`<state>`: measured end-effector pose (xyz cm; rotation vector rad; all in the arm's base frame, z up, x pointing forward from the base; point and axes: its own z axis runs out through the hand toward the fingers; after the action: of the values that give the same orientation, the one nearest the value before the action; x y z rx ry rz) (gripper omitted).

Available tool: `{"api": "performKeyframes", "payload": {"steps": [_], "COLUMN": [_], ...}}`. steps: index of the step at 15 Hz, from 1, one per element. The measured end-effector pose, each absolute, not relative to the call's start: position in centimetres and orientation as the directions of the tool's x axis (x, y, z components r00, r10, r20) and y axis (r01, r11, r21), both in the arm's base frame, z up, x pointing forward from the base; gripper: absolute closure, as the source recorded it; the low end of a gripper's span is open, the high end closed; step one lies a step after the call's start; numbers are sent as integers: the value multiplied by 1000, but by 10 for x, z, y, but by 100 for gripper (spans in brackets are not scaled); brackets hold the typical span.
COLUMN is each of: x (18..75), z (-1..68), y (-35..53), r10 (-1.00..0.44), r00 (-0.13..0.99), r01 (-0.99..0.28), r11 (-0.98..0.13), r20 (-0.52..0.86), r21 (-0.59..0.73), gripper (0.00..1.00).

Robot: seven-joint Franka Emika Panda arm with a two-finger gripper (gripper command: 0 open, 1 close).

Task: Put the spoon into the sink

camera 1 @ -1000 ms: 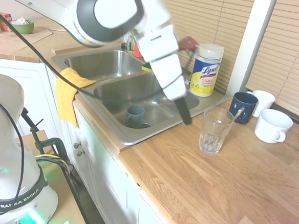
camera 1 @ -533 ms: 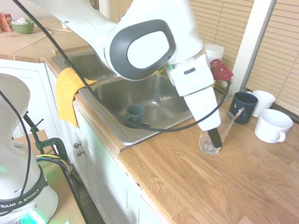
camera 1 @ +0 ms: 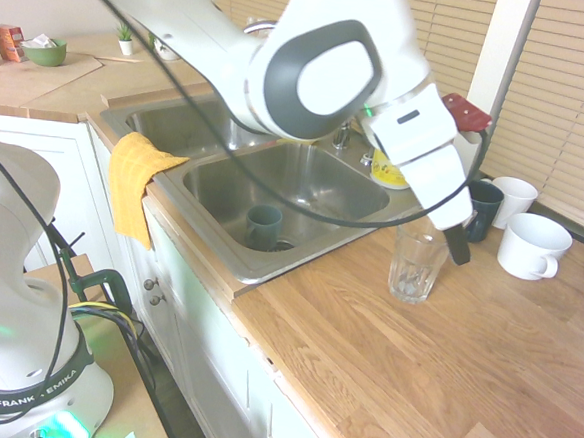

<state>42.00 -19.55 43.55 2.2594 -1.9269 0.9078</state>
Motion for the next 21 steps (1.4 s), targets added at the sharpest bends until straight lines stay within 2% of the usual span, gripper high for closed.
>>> {"api": "performKeyframes", "payload": {"steps": [21], "x": [439], "z": [422], "y": [-197], "r10": [-895], "r00": [63], "r01": [-899], "r11": [-243], "r20": [441], "r21": [-365], "gripper": [100]}}
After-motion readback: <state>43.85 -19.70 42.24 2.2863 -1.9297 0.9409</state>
